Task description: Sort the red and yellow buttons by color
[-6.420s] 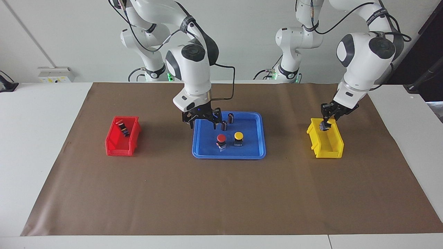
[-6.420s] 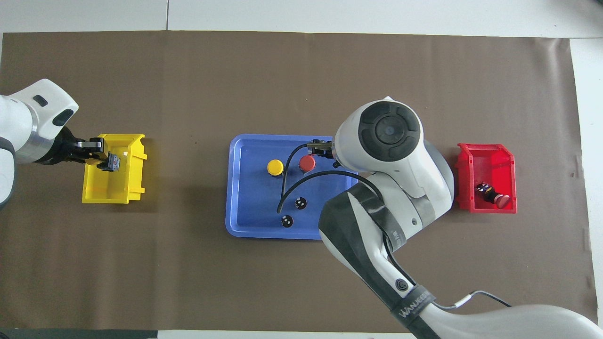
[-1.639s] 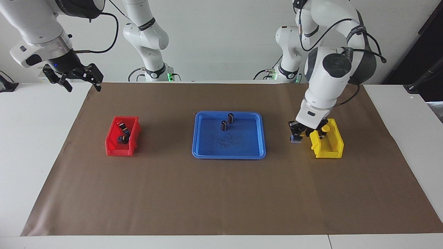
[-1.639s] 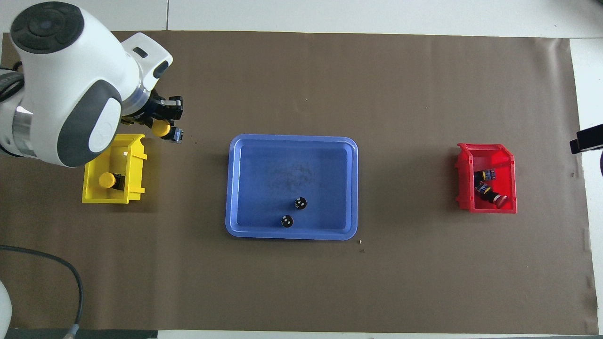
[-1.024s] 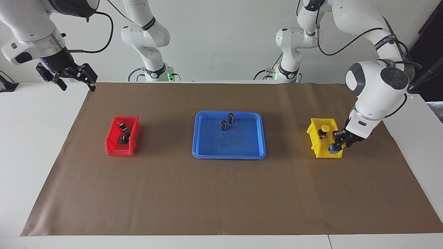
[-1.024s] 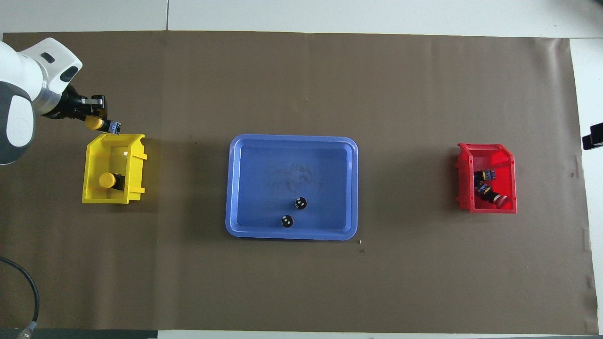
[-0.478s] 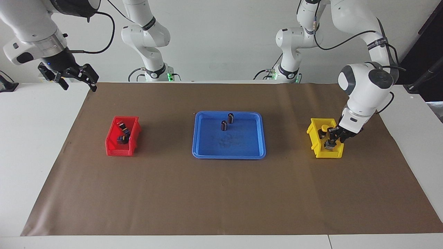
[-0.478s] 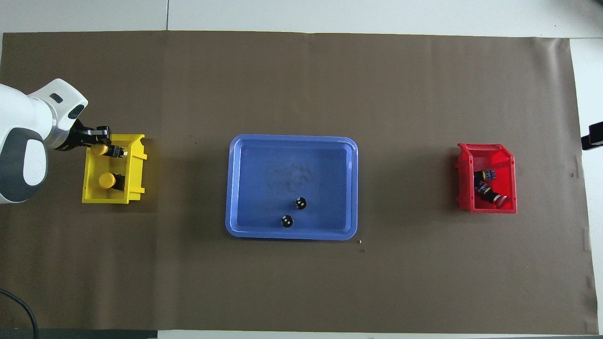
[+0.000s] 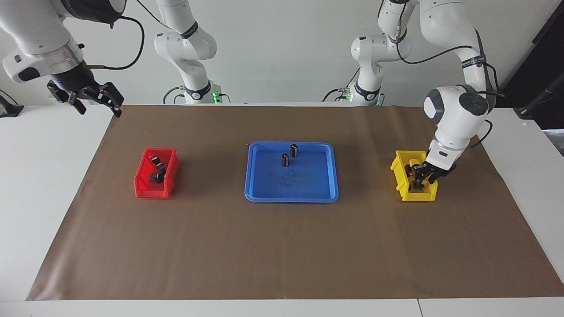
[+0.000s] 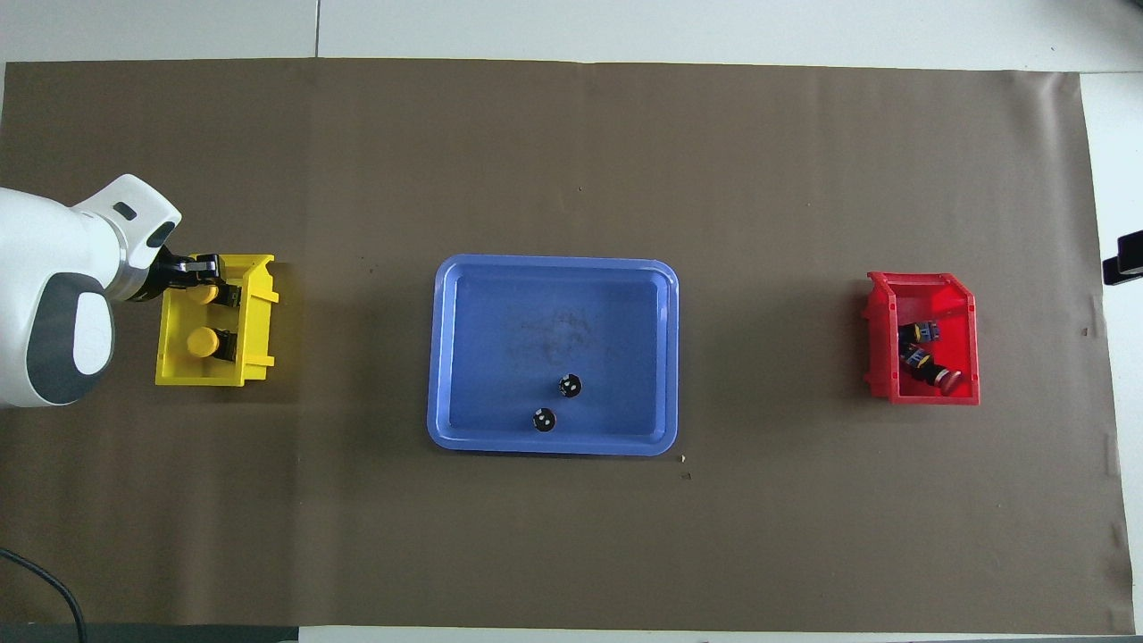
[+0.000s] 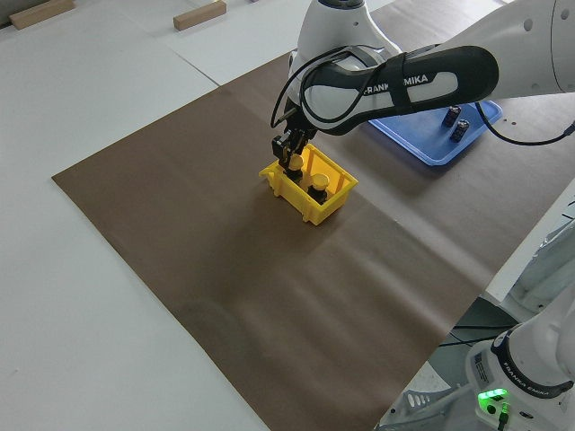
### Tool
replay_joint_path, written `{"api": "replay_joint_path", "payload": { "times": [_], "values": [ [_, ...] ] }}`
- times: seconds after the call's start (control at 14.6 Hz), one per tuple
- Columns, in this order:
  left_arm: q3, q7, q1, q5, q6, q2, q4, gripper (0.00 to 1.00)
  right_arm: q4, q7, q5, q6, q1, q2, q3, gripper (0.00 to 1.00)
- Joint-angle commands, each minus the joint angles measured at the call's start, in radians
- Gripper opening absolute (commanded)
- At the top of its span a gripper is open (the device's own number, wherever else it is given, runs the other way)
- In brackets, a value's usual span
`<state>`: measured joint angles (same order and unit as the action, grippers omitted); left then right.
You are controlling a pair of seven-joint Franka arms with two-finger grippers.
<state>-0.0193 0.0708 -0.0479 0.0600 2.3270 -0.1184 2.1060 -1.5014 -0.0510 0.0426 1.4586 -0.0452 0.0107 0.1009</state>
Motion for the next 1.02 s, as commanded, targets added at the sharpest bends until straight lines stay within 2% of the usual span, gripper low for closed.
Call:
{"api": "replay_joint_path", "payload": {
  "times": [0.0,0.07,0.2,0.48,0.82,0.96],
  "values": [
    [0.006,0.000,0.002,0.017,0.006,0.026,0.006,0.81,-0.029,0.011,-0.013,-0.009,0.002,-0.012,0.002,1.00],
    [0.006,-0.005,0.002,0.015,-0.033,0.028,-0.033,0.84,-0.034,0.011,-0.013,-0.009,0.001,-0.014,0.002,1.00],
    [0.010,-0.017,-0.003,0.017,-0.191,0.029,-0.153,1.00,-0.034,0.011,-0.013,-0.009,0.001,-0.017,0.002,1.00],
    [0.030,-0.046,-0.021,-0.008,-0.536,0.037,-0.423,1.00,-0.036,0.010,-0.013,-0.009,0.002,-0.017,0.002,1.00],
    [0.035,-0.132,-0.029,-0.097,-0.789,0.037,-0.658,1.00,-0.036,0.010,-0.013,-0.009,0.002,-0.017,0.002,1.00],
    [0.035,-0.143,-0.029,-0.098,-0.830,0.037,-0.690,1.00,-0.036,0.011,-0.013,-0.009,0.001,-0.017,0.002,1.00]
  ]
}}
